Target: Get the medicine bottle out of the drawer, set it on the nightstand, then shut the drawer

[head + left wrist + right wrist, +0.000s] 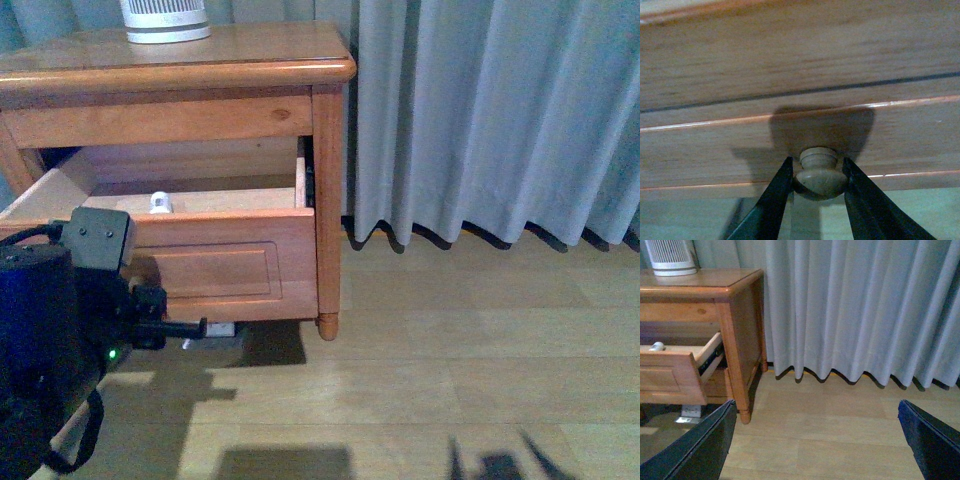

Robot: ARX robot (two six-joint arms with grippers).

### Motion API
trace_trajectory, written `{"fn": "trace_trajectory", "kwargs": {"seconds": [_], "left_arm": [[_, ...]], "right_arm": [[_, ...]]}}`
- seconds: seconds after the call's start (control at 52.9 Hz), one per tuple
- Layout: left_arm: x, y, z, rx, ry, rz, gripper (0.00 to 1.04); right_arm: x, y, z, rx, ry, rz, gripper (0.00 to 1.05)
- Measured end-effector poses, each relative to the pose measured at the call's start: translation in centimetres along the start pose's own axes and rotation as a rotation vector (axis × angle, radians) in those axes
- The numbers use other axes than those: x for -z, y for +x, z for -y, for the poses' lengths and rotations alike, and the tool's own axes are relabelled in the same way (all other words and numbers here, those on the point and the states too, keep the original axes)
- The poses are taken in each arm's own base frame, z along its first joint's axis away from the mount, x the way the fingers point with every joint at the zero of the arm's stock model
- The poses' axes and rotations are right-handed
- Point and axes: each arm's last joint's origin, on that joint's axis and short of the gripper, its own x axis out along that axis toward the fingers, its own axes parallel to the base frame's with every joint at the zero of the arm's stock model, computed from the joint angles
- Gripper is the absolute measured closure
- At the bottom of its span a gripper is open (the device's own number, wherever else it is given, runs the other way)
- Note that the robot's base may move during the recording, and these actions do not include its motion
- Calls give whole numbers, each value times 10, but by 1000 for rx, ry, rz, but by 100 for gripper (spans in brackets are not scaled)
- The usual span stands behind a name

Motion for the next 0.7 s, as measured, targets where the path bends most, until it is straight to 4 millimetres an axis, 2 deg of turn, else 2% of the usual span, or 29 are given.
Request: {"fn": "trace_trajectory", "kwargs": {"seconds": [0.151,0.435,0.624,0.699], "left_arm": [[5,-21,-1,0,17,-34,79],[7,-39,-1,12,37,-92,79],[5,-54,-8,15,53,-138,46],[-10,-62,-18,5,56,-121,32]], "right_arm": [[0,0,0,0,0,0,7],[0,0,0,0,0,0,7],[0,0,0,0,0,0,7],[0,0,0,0,0,0,7]]}}
